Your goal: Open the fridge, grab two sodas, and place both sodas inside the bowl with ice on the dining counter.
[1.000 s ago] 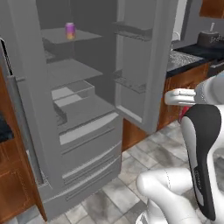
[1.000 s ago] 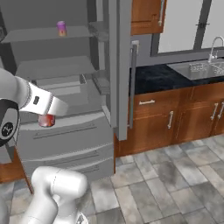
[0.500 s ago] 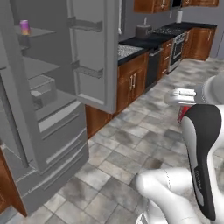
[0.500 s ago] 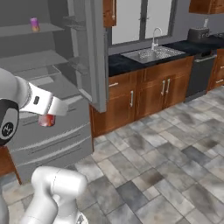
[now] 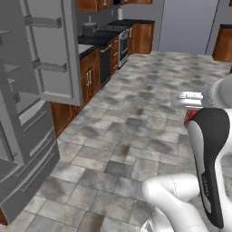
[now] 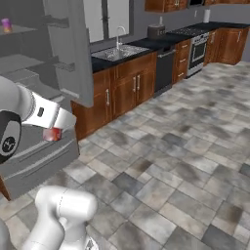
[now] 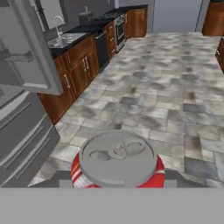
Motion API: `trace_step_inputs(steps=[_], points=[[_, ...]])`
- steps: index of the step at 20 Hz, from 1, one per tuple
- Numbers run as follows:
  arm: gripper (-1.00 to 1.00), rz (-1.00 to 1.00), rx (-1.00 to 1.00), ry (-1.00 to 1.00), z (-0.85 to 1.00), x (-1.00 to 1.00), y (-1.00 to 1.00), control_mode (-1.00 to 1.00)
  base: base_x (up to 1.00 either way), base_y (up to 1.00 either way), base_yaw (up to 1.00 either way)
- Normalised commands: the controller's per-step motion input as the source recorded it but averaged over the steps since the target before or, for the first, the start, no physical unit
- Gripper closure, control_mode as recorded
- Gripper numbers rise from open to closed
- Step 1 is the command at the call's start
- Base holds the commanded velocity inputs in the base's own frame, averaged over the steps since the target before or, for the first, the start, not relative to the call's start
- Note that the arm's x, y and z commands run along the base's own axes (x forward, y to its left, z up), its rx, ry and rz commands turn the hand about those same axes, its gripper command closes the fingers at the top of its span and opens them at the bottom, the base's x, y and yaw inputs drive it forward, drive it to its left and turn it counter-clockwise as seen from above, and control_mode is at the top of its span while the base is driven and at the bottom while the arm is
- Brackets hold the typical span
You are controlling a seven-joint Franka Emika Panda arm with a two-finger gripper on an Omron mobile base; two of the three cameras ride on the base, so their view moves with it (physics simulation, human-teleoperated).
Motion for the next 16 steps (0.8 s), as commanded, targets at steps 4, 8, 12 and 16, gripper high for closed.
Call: trace_step_inputs(steps=[4,8,12,16], points=[[1.0,0.0,0.0,0.0,0.0,0.0,0.0,1.0,-0.97,0.1,-0.5],[1.0,0.0,0.0,0.0,0.0,0.0,0.0,1.0,-0.97,-0.04,-0.46],[1.0,0.0,0.0,0.0,0.0,0.0,0.0,1.0,-0.77,-0.39,-0.36],[1.0,0.0,0.0,0.0,0.0,0.0,0.0,1.0,-0.13,-0.88,-0.2]])
